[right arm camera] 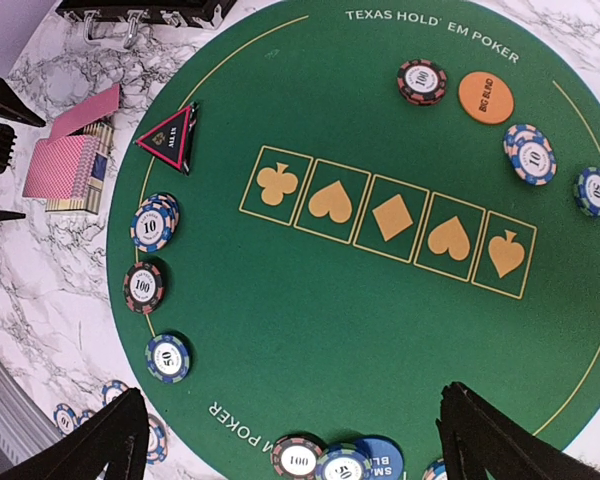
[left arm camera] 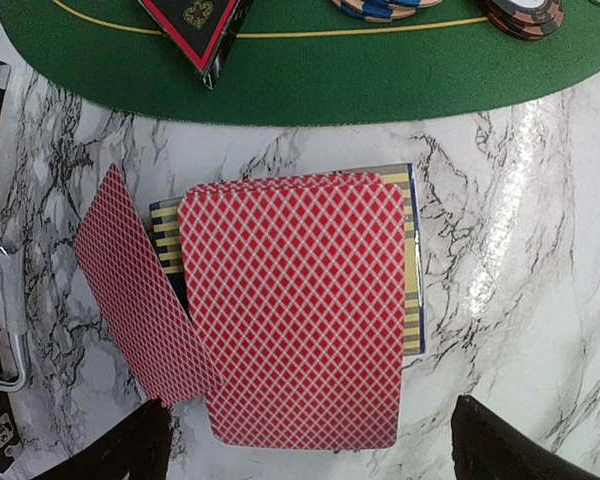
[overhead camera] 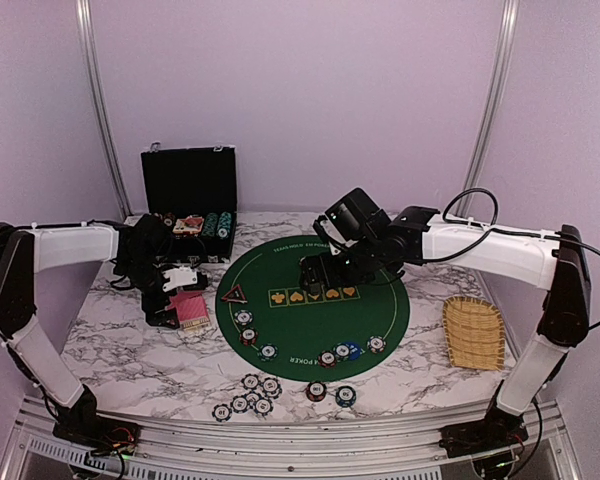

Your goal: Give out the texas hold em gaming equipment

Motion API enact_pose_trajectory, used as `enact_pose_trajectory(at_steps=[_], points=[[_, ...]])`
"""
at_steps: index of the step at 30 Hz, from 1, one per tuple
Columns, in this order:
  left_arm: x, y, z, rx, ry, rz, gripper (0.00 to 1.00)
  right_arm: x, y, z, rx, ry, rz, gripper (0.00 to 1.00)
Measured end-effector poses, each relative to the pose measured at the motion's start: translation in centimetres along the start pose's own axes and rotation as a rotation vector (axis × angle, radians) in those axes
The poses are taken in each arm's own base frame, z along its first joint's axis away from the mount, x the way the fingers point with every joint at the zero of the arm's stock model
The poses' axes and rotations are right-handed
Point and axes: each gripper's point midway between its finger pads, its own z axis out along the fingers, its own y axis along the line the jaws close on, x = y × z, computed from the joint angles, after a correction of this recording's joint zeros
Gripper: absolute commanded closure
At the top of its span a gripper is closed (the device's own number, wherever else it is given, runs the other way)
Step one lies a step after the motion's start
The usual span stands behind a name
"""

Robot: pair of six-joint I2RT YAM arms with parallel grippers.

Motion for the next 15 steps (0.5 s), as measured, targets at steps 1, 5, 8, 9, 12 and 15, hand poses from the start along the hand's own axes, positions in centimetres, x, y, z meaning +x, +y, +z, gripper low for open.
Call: enact_pose_trajectory(at_steps=[1,5,8,9,12,15], points=[[-0.02,0.09,-0.14,-0.007,0.0,0.002,0.01,0.0,0.0,0.0,0.0,0.0,0.0,0.01],[0.0,0.2,-0.33,-0.016,0.002,0.015,0.01,0.0,0.01,0.0,0.0,0.0,0.0,0.01],[0.06,0.23,-0.33,-0.018,0.005,0.026,0.01,0.01,0.01,0.0,-0.001,0.0,0.0,0.01],[0.08,0.21,-0.32,-0.017,0.006,0.029,0.01,0.01,0.01,0.0,-0.001,0.0,0.0,0.01],[0.17,0.06,-0.31,-0.011,0.01,0.037,0.01,0.03,0.04,0.01,-0.002,0.001,0.0,0.01],[0.23,-0.01,-0.29,-0.008,0.012,0.046,0.01,0.04,0.07,0.01,-0.004,0.002,0.0,0.01]])
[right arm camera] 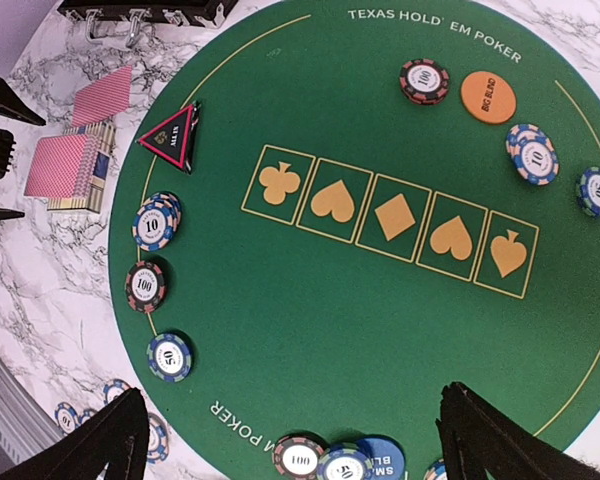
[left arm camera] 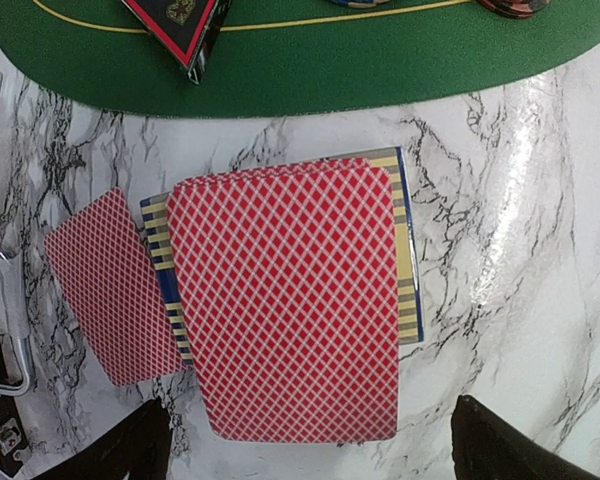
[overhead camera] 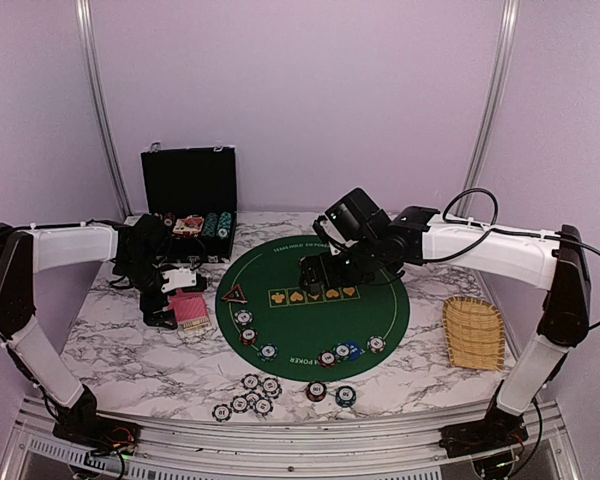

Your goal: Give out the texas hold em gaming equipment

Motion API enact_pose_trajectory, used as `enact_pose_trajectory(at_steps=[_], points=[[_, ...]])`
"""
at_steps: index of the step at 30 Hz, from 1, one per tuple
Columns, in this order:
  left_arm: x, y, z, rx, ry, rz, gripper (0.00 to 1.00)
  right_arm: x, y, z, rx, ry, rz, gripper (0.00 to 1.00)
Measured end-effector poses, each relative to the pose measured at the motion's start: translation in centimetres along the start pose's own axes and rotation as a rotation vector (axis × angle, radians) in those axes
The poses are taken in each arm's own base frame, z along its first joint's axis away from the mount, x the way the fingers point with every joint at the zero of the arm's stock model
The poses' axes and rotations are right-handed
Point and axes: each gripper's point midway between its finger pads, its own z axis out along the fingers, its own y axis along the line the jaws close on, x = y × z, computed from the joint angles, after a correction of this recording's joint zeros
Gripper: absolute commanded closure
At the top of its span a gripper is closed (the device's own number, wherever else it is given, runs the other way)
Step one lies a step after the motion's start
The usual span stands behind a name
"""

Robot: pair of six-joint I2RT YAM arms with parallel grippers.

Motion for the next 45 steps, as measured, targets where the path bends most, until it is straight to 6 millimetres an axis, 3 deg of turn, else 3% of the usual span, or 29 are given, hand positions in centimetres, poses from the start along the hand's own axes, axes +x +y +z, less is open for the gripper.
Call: enact_pose_trajectory(at_steps=[20,45], points=[[0.9,-0.1,2.4,0.059,0.057,0.019,0.01,0.3,0.1,0.1,-0.007,0.011,-0.001,0.03],[0.8,0.5,3.4,0.069,0.07,0.036,0.01,0.6,0.5,0.2,-0.023,0.019,-0.005,0.04]])
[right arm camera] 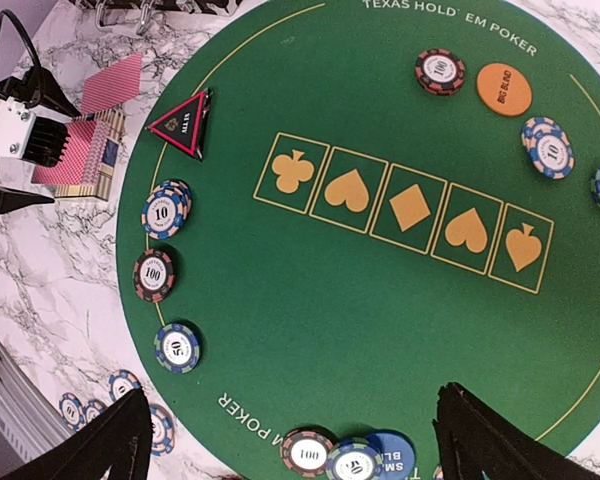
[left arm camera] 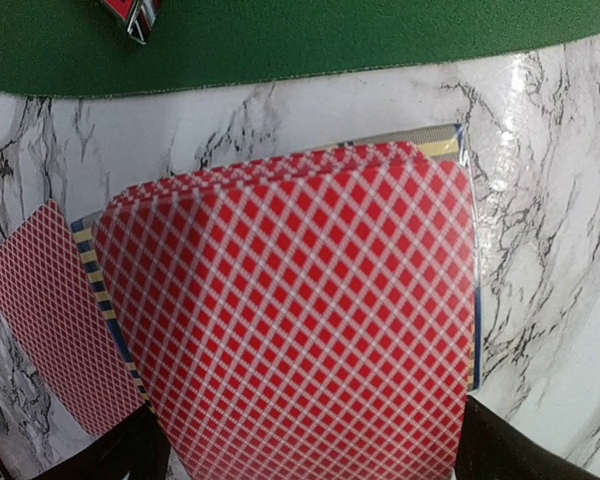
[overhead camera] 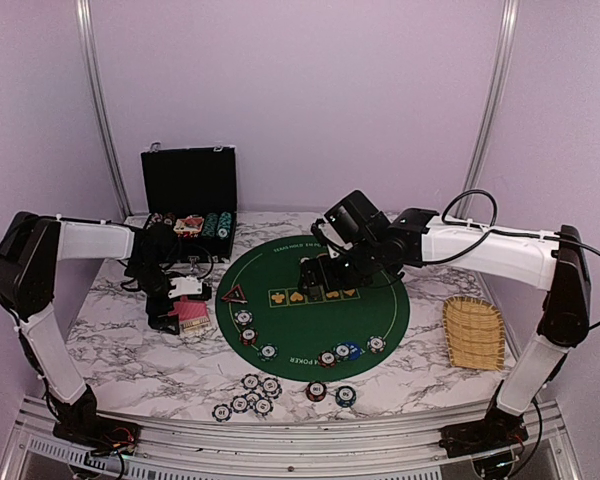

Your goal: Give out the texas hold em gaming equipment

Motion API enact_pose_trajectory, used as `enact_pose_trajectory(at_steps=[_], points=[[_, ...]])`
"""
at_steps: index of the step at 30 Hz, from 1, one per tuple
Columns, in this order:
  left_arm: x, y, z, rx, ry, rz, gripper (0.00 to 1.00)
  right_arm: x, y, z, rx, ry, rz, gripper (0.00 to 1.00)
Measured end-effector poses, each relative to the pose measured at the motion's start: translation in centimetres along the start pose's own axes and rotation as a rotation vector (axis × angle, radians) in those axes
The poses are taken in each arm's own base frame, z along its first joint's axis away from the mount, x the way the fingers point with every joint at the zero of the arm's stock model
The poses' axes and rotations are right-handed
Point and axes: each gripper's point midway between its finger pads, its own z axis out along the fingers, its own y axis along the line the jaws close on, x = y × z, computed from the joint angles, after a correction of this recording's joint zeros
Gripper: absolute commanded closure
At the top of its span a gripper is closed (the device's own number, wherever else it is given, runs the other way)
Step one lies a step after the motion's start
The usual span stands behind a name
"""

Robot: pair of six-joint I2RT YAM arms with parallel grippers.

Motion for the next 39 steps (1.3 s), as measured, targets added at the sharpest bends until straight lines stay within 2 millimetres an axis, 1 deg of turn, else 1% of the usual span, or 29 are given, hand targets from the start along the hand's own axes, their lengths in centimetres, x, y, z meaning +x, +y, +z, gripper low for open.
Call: enact_pose_trajectory(at_steps=[4,11,13,15,16,18,22,26,29,33,38,39], points=[[0.0,0.1,0.2,0.002,0.002,0.0,0.07,0.4,-0.1,0.3,-0.001,0.008,-0.001,0.04],[0.0,0.5,0.3,-0.022,0.001,0.0,0.21,0.9,-0.1,0.6,-0.005,0.017,0.001,0.03],[0.0,0.7,0.4,-0.031,-0.001,0.001,0.27,1.0,-0.1,0.7,-0.007,0.019,0.003,0.04],[0.0,0.7,0.3,-0.037,0.001,0.001,0.35,1.1,-0.1,0.8,-0.009,0.019,0.006,0.04],[0.0,0.7,0.3,-0.04,-0.001,-0.003,0.4,1.1,-0.2,0.9,-0.009,0.019,0.007,0.03],[0.1,0.7,0.3,-0.043,0.002,-0.001,0.46,1.3,-0.2,1.0,-0.01,0.021,0.009,0.04],[-0.1,1.0,-0.4,-0.065,-0.006,-0.001,0.61,1.7,-0.1,1.2,-0.024,0.03,0.016,0.04],[0.0,0.9,-0.4,-0.064,-0.005,-0.009,0.65,2.2,0.0,1.5,-0.032,0.041,0.021,0.04],[0.0,0.8,-0.4,-0.067,-0.007,-0.014,0.73,2.4,-0.1,1.7,-0.036,0.046,0.025,0.04],[-0.1,1.0,-1.0,-0.084,-0.014,-0.015,0.83,2.3,0.3,1.7,-0.054,0.041,0.027,0.04],[-0.6,1.4,-2.9,-0.132,-0.042,-0.012,0.92,2.0,0.7,1.7,-0.077,0.031,0.035,0.04],[-0.7,1.4,-3.4,-0.142,-0.049,-0.011,0.93,1.9,0.9,1.7,-0.086,0.028,0.039,0.04]])
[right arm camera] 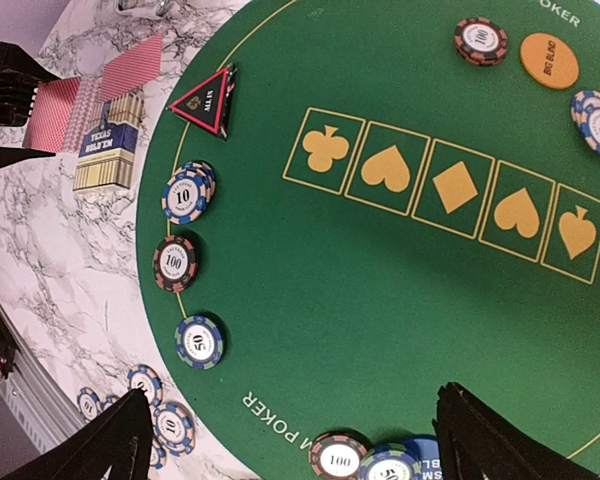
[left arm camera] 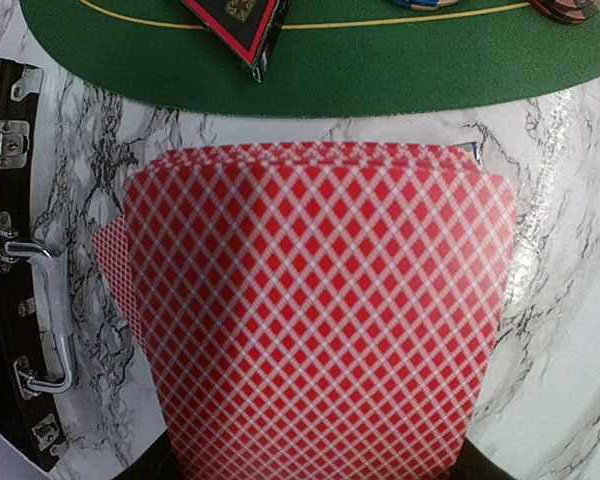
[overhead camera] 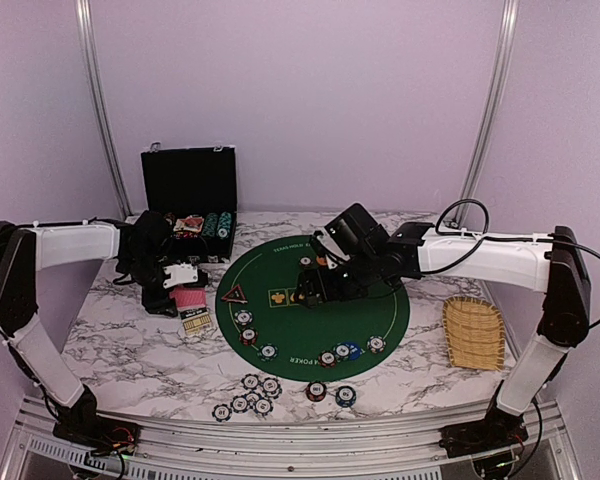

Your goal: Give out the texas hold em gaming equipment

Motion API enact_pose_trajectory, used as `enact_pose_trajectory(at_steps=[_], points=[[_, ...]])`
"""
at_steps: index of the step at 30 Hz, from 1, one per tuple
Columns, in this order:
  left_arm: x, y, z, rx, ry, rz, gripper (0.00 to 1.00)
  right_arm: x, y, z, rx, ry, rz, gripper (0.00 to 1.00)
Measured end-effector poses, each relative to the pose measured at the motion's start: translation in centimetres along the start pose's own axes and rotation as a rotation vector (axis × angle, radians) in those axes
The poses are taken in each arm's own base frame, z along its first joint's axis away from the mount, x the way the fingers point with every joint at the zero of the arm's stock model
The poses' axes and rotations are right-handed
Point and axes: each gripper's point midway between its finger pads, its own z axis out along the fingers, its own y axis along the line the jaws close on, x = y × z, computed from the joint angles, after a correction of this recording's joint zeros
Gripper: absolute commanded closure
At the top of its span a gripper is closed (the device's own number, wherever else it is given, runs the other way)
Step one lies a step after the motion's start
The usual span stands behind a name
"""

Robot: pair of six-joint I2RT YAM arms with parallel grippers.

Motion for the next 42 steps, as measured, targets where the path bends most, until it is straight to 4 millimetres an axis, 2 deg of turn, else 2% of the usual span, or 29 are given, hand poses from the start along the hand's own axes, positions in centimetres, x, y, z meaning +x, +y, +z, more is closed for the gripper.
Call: enact_pose_trajectory(at_steps=[5,8,14,20,24,30,34,42], points=[[-0.7,-0.3,-1.6,-0.016,-0.026,-0.007,0.94,-0.7,1.2,0.0,-0.06,-0.021,0.021,0.04],[-1.7,-1.0,-2.6,-0.009,-0.048,-0.005,0.98,-1.4,2.5,-0.2,-0.129,-0.041,0.039,0.03],[-5.7,-1.5,-5.0,-0.022,-0.13,0.018,1.0,-3.2,6.8,-0.6,-0.362,-0.086,0.086,0.02],[-9.5,-2.6,-7.1,-0.018,-0.209,0.043,1.0,-3.1,9.4,0.0,-0.561,-0.074,0.154,0.02],[-10.9,-3.6,-7.7,-0.009,-0.231,0.061,1.0,-2.8,10.2,0.6,-0.635,-0.051,0.193,0.02],[-12.3,-4.7,-8.4,0.004,-0.252,0.081,1.0,-3.3,11.4,0.4,-0.724,-0.051,0.22,0.02],[-12.5,-5.1,-8.4,0.012,-0.252,0.083,1.0,-3.5,11.9,0.4,-0.762,-0.052,0.229,0.04],[-12.9,-5.1,-8.9,0.018,-0.265,0.079,1.0,-2.8,11.8,2.5,-0.774,-0.011,0.271,0.1]])
